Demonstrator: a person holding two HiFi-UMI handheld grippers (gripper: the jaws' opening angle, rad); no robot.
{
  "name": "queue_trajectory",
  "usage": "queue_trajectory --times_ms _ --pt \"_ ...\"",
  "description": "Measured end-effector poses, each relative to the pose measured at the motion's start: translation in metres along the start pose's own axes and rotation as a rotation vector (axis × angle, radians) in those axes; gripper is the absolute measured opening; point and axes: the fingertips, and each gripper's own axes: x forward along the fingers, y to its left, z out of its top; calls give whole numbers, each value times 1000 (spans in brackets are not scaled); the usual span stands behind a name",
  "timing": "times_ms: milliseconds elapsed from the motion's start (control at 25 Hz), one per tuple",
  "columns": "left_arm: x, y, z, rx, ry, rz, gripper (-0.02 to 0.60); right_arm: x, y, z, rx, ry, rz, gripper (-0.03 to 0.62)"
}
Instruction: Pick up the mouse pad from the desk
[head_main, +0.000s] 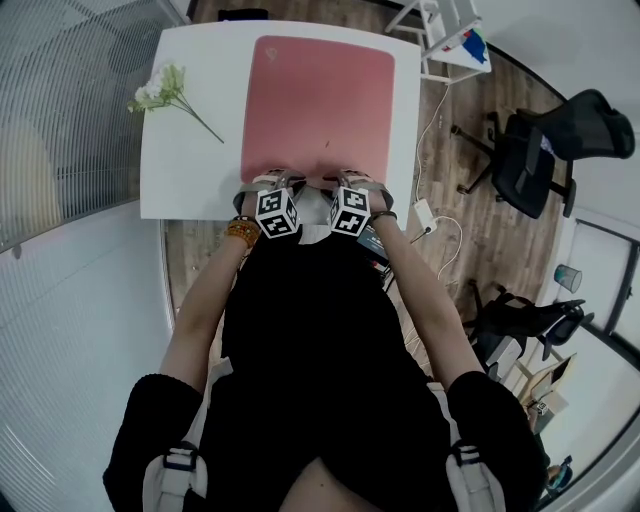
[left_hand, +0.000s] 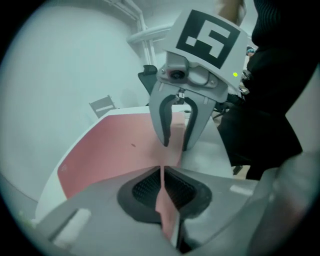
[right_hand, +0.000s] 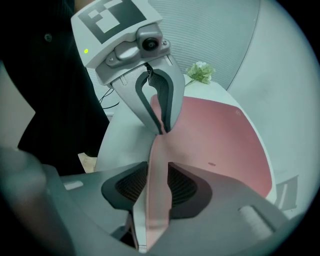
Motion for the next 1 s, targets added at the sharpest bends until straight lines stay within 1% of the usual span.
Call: queue_trajectory --times_ms 40,80,120,160,200,280,320,440,560,640,680,760,840,920,960,1000 --pt "-3 13 0 -21 -5 50 2 1 -1 0 14 -2 8 167" --pt "-6 27 0 -44 -5 95 2 2 -2 0 25 -1 9 176" --pt "-9 40 0 -68 -4 122 0 5 -4 -2 30 5 3 190" --pt "-11 49 1 -90 -4 130 2 7 -5 -4 30 14 -6 211" --pt "-13 54 2 -102 -5 124 2 9 -5 -6 27 23 -15 219" --pt "-15 52 5 -87 -8 91 2 7 -2 -5 13 28 -33 209" --pt "-15 45 7 -64 -11 67 7 5 0 -3 3 19 -41 188" --pt "-11 14 14 15 -33 -18 56 -5 -6 1 -6 -24 -77 134" --pt "-1 -9 16 43 -35 -76 99 -13 -33 4 9 -25 -147 17" --pt "8 -14 13 52 -3 -84 114 -15 -52 0 26 1 -174 23" --pt "14 -15 10 56 18 -87 114 -16 -59 -2 35 12 -168 23" --pt "21 -18 5 66 49 -105 115 -18 -59 -2 48 12 -106 26" --pt "21 -20 3 69 57 -124 120 -18 -44 4 28 -16 -12 96" --pt "19 -22 -1 65 67 -147 158 -13 -22 6 -6 -28 71 203" --pt "19 -23 -4 64 73 -155 169 -9 -13 5 -16 -25 99 237" --pt "19 -24 -7 62 77 -161 173 -3 -6 4 -20 -19 115 253"
